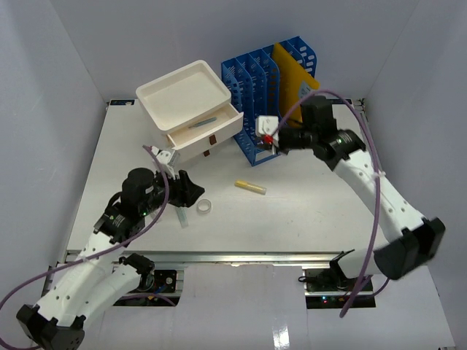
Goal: Organize the desk
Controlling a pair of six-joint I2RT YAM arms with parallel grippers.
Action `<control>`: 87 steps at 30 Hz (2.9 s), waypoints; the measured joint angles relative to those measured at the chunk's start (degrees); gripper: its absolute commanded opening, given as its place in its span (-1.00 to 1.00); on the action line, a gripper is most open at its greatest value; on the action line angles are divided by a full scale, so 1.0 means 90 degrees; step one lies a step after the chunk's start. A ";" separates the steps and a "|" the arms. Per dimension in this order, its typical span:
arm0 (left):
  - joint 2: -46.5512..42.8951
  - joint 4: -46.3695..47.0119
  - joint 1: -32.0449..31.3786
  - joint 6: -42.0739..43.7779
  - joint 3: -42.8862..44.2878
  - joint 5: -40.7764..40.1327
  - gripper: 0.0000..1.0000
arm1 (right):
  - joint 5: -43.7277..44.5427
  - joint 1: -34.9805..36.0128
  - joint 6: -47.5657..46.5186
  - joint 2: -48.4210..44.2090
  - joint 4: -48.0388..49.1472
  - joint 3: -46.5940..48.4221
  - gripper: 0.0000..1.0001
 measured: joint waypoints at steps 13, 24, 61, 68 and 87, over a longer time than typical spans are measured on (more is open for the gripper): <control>0.3419 -0.0313 -0.0514 0.1609 0.2519 -0.0121 0.18 | -0.2578 -0.0731 -0.0519 -0.2580 -0.0293 -0.4697 -0.70; 0.5101 -0.0614 -0.0805 0.4032 0.3807 -0.0630 0.17 | -0.3138 -0.1422 -0.1049 -0.2650 -0.0383 -0.5017 -0.70; 0.5571 -0.0229 0.0126 0.2857 0.4332 -0.1714 0.72 | -0.3342 -0.1915 -0.1180 -0.2823 -0.0439 -0.5024 -0.74; 0.3067 0.0972 0.0131 0.0597 0.1855 -0.1846 0.66 | -0.3390 -0.1987 -0.1172 -0.2823 -0.0451 -0.5024 -0.74; 0.5460 0.2333 -0.0986 -0.1517 0.1496 -0.5388 0.63 | -0.3452 -0.2165 -0.1143 -0.2820 -0.0456 -0.5024 -0.73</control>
